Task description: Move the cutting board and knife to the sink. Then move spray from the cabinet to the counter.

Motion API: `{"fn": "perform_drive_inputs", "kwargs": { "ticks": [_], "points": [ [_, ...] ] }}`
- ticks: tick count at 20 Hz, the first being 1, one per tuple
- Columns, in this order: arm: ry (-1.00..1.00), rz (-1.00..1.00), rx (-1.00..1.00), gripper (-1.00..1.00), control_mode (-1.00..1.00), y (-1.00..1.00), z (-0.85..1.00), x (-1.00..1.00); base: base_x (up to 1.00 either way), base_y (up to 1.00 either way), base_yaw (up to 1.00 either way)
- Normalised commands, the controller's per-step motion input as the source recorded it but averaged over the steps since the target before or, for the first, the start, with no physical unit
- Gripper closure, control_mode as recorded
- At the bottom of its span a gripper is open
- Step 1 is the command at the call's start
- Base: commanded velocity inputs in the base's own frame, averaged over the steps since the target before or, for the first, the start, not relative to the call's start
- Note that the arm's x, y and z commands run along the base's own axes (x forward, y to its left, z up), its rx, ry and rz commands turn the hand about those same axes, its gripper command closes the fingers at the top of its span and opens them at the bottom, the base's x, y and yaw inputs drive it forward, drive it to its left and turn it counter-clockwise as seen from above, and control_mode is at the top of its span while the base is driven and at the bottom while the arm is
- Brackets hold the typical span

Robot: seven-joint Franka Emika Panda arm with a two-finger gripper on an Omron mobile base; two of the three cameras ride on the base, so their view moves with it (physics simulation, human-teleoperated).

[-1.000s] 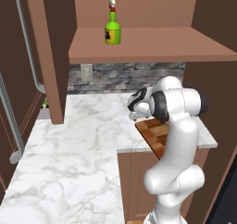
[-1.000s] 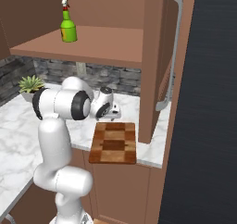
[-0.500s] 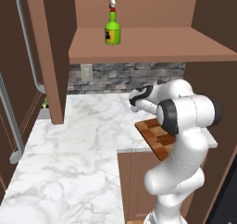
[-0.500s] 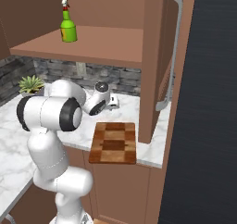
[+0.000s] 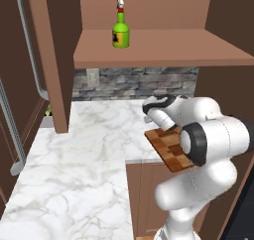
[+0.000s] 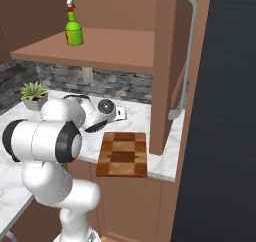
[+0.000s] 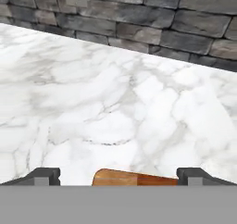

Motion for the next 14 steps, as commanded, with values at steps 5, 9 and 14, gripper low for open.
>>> {"fn": "perform_drive_inputs", "kwargs": {
  "ticks": [5, 9, 14],
  "points": [
    [-0.19, 0.0, 0.03, -1.0, -1.0, -0.09, 0.5, -0.93, 0.0, 0.0, 0.0],
    [-0.18, 0.0, 0.04, -1.0, -1.0, -0.06, 0.74, -0.73, 0.0, 0.0, 0.0],
    [0.0, 0.0, 0.07, -1.0, -1.0, -0.12, 0.8, -0.51, 0.0, 0.0, 0.0]
  ]
}}
